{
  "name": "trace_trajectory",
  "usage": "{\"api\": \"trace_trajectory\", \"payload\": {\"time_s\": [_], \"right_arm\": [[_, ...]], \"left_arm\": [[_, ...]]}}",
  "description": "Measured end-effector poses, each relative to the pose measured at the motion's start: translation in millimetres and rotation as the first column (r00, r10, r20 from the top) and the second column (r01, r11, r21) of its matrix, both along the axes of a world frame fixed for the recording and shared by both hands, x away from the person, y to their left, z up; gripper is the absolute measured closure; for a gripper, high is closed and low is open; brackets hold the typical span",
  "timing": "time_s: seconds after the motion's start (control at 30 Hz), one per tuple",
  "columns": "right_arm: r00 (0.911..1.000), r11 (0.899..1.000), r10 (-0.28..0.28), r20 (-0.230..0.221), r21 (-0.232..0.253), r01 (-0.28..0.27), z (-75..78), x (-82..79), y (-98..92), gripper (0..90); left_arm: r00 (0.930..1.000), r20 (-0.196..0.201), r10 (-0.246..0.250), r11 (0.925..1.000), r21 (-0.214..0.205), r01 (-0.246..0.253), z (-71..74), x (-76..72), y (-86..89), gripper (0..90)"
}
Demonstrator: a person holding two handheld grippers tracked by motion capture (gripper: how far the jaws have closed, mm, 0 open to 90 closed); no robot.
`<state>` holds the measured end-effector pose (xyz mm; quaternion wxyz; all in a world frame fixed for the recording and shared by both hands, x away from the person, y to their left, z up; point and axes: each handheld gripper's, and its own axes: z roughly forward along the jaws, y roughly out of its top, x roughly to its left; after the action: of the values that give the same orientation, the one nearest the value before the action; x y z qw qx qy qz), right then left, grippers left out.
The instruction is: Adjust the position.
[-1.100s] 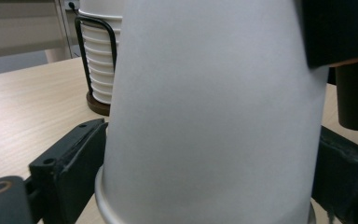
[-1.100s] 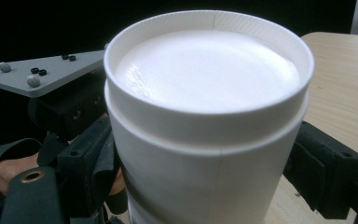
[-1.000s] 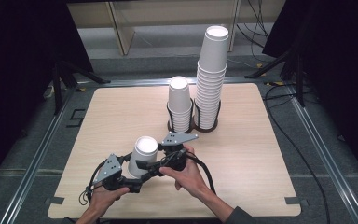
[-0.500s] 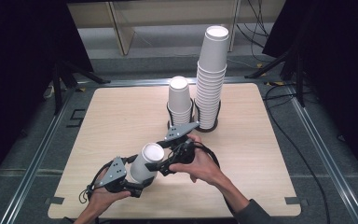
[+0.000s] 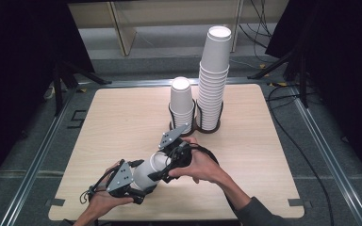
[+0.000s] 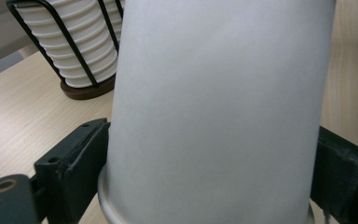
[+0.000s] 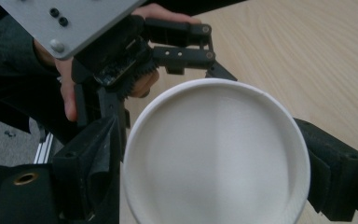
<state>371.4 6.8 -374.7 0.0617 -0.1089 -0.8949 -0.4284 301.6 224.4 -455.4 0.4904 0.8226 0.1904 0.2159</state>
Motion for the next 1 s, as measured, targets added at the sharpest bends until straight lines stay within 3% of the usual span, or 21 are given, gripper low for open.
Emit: {"api": "trace_trajectory", "payload": {"time_s": [0.1,0.13,0.3,0.37,0.43,0.5,0.53,0.57,0.63,0.67,0.7,0.77,0.8,0.87,0.93,0.97,1.0], "right_arm": [[0.9999,1.000,0.011,-0.001,-0.011,-0.011,-1.2,0.0,2.0,20.1],[0.9997,1.000,-0.005,-0.025,-0.022,0.005,-1.1,-1.6,1.6,21.3],[0.9999,1.000,0.005,-0.011,0.025,-0.005,0.8,1.0,-4.1,22.7],[0.9992,0.999,-0.014,-0.038,0.042,0.016,2.4,-0.1,-8.7,23.1],[0.9995,0.996,-0.010,-0.030,0.087,0.013,4.0,3.0,-16.0,23.5],[0.9990,0.994,-0.015,-0.043,0.105,0.019,5.1,3.5,-19.8,23.5],[0.9967,0.993,-0.029,-0.075,0.110,0.037,6.1,3.0,-23.2,23.6],[0.9980,0.991,-0.019,-0.060,0.133,0.027,6.3,5.3,-25.8,23.6],[0.9963,0.985,-0.026,-0.082,0.166,0.040,8.9,7.5,-33.9,23.7],[0.9964,0.983,-0.030,-0.079,0.180,0.044,9.5,8.0,-35.9,23.7],[0.9964,0.983,-0.030,-0.079,0.180,0.044,9.5,8.0,-35.9,23.7],[0.9943,0.979,-0.062,-0.087,0.186,0.077,14.1,9.0,-43.5,23.7],[0.9943,0.979,-0.062,-0.087,0.186,0.077,14.1,9.0,-43.5,23.7],[0.9935,0.972,-0.083,-0.079,0.212,0.098,17.1,12.7,-50.2,23.7],[0.9908,0.964,-0.104,-0.087,0.238,0.122,19.0,15.1,-56.5,23.7],[0.9905,0.960,-0.113,-0.078,0.248,0.129,19.6,16.5,-59.3,23.7],[0.9879,0.951,-0.128,-0.087,0.273,0.147,20.4,17.6,-62.7,23.7]], "left_arm": [[1.0000,0.004,-0.006,0.9999,0.015,0.005,0.4,-1.2,-0.4,8.6],[0.9999,0.006,-0.008,0.9999,0.011,0.008,0.2,-1.2,-0.5,8.4],[0.9998,0.011,-0.016,0.9982,-0.057,0.017,1.0,-1.2,0.3,5.3],[0.9998,0.015,-0.015,0.9952,-0.096,0.017,1.0,-1.3,0.7,4.0],[0.9994,0.021,-0.029,0.9870,-0.157,0.032,3.3,-1.4,2.2,4.2],[0.9993,0.022,-0.031,0.9852,-0.168,0.034,4.8,-1.7,2.9,3.9],[0.9992,0.021,-0.034,0.9815,-0.188,0.037,5.5,-1.8,3.0,3.9],[0.9993,0.017,-0.032,0.9803,-0.195,0.035,6.7,-2.1,3.8,4.0],[0.9995,0.020,-0.026,0.9682,-0.248,0.031,8.8,-2.9,4.8,4.1],[0.9995,0.020,-0.026,0.9682,-0.248,0.031,8.8,-2.9,4.8,3.9],[0.9994,0.024,-0.026,0.9603,-0.277,0.032,8.7,-2.3,4.8,3.9],[0.9998,0.010,-0.014,0.9602,-0.279,0.017,10.1,-2.0,8.4,7.7],[0.9998,0.013,-0.013,0.9566,-0.291,0.016,9.9,-1.7,9.7,7.7],[0.9999,0.015,-0.001,0.9525,-0.305,0.006,10.8,-2.0,11.5,15.2],[0.9999,0.006,0.010,0.9417,-0.336,-0.007,11.5,-1.8,12.1,14.1],[0.9999,-0.002,0.016,0.9397,-0.341,-0.016,11.7,-1.2,12.9,14.6],[0.9997,-0.007,0.021,0.9384,-0.345,-0.023,11.5,-0.5,13.4,14.5]]}}
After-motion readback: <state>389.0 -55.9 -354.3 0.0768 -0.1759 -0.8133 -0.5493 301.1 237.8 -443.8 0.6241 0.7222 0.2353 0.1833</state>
